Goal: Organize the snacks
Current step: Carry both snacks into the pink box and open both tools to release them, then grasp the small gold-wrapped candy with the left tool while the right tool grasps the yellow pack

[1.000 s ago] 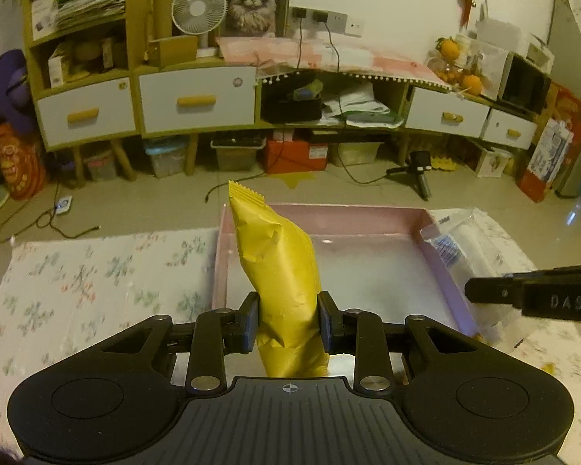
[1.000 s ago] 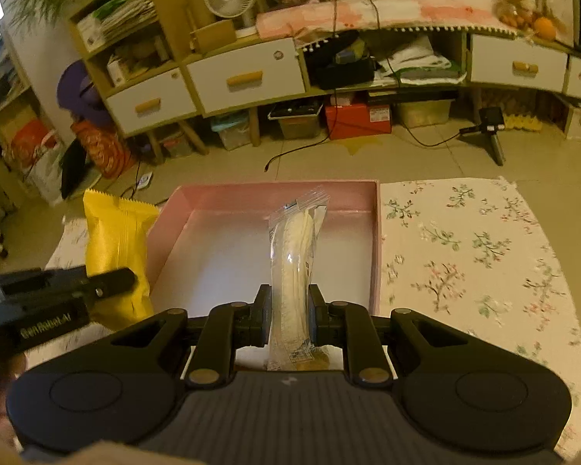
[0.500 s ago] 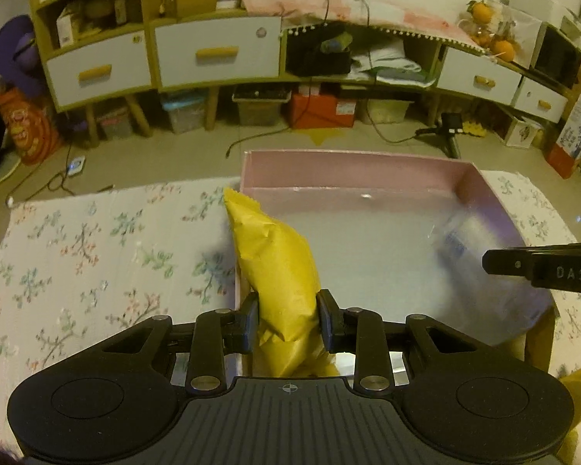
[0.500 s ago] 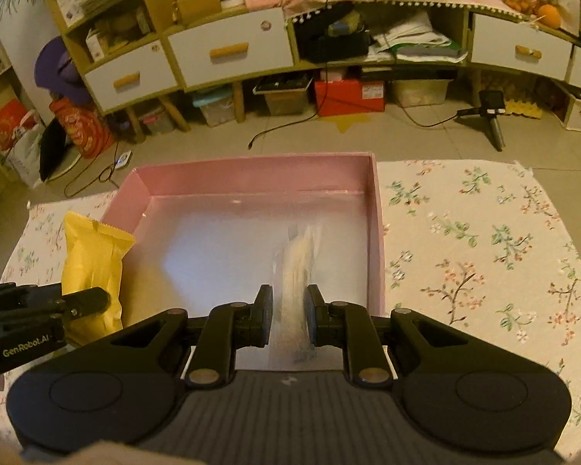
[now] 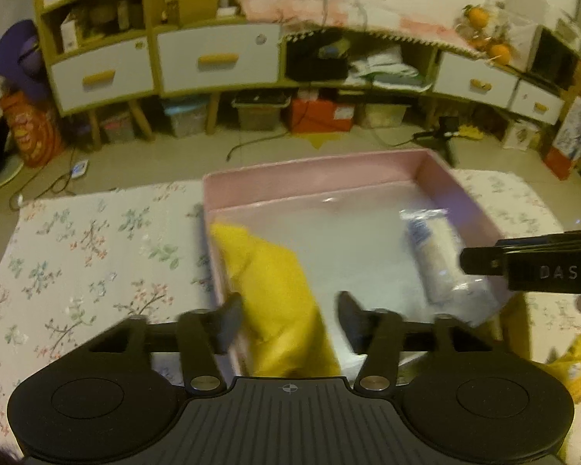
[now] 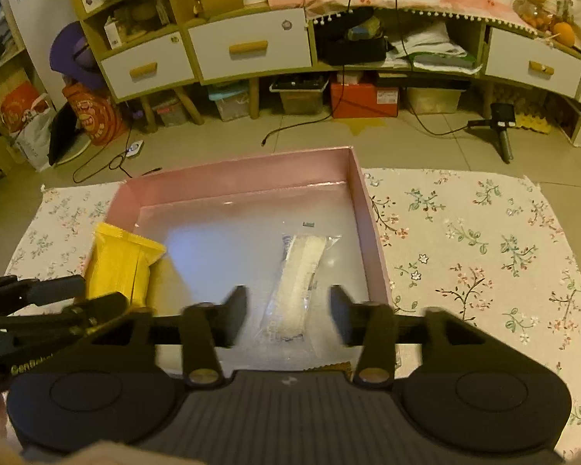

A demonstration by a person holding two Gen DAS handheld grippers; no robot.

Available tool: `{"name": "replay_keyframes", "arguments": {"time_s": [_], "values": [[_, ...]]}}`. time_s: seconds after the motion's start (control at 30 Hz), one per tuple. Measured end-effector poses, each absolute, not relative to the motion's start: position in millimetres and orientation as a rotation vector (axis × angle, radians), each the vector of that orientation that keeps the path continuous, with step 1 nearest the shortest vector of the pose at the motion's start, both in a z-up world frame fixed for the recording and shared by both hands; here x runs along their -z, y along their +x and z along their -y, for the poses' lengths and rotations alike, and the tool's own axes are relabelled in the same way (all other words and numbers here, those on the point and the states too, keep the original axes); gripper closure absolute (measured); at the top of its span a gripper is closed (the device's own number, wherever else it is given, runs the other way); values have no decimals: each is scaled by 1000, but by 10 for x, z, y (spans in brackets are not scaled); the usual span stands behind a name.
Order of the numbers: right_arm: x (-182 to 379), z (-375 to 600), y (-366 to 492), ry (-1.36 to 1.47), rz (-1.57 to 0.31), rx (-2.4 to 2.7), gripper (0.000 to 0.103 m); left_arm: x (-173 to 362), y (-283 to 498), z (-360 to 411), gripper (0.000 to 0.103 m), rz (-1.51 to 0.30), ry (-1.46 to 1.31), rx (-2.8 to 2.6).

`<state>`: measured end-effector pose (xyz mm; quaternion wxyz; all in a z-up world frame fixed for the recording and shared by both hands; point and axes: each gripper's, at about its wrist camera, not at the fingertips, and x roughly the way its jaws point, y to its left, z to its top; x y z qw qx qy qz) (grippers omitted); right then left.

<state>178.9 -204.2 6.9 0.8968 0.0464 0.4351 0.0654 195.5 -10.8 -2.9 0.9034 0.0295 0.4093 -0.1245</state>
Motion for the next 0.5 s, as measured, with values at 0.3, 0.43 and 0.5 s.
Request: {"name": "replay_keyframes", "arguments": {"time_s": [0.3,0.43,0.5], "values": [[-235,2095,1543,75,-868,-126,27,-185,1699,179,23,-818,70,283],[-296,2130,1368,82,-855,-120,18,-242,1508,160,16,-820,69,295],[-326,2154,1277,87,-855,-116,16,-255,1419,147,14,-820,72,300]]}}
